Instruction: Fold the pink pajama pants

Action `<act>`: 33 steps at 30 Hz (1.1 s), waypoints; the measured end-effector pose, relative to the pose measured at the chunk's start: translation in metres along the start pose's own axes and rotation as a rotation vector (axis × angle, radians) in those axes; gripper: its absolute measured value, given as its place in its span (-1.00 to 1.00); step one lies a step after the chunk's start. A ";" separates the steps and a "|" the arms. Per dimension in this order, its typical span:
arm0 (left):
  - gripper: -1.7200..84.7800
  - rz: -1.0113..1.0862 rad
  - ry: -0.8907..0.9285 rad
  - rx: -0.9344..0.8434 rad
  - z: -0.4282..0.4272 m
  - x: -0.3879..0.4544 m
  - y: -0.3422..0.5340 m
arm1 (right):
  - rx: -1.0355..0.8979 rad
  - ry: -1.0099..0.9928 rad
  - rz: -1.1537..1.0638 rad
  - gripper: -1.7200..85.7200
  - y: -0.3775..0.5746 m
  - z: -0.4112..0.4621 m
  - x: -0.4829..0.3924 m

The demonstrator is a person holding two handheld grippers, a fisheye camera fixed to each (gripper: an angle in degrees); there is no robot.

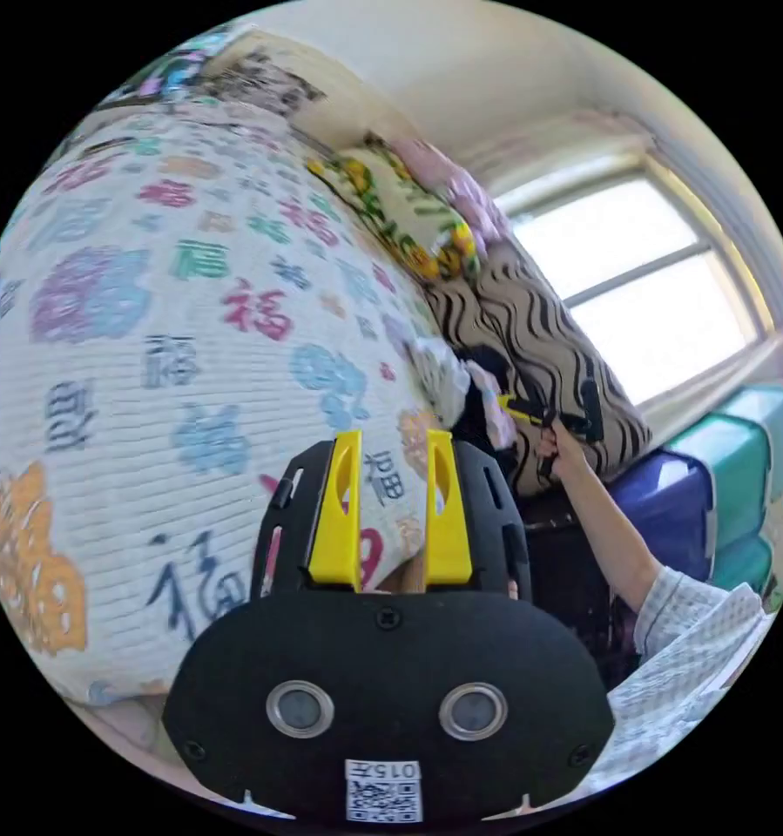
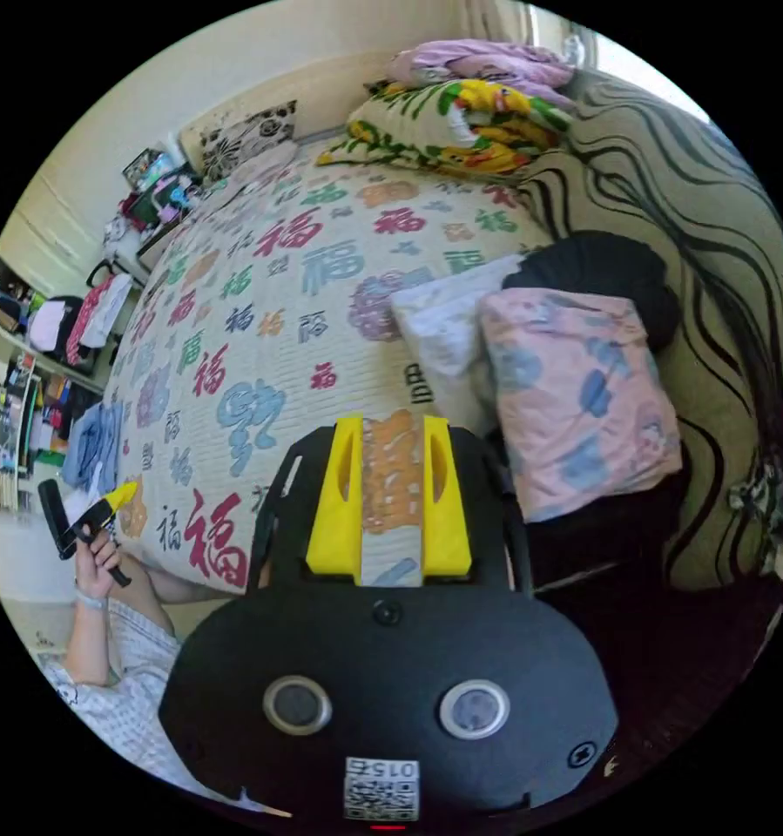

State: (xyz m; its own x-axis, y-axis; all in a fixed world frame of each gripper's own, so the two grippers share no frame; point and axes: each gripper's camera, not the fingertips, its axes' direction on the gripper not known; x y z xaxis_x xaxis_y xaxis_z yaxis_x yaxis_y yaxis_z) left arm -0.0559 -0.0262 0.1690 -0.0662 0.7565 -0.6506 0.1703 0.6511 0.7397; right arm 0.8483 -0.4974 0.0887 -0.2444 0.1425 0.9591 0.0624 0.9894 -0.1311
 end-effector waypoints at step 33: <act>-0.80 0.530 -0.030 0.202 -0.007 0.178 0.036 | 0.400 -1.107 -0.510 -0.88 0.073 -0.349 0.062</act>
State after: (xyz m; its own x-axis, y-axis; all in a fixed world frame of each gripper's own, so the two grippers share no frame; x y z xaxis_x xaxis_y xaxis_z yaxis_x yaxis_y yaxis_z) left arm -0.0685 0.1325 0.0815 0.1067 0.9726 -0.2064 0.3572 0.1562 0.9209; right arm 1.1757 -0.4257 0.2259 -0.8371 -0.4968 0.2292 -0.5220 0.8507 -0.0623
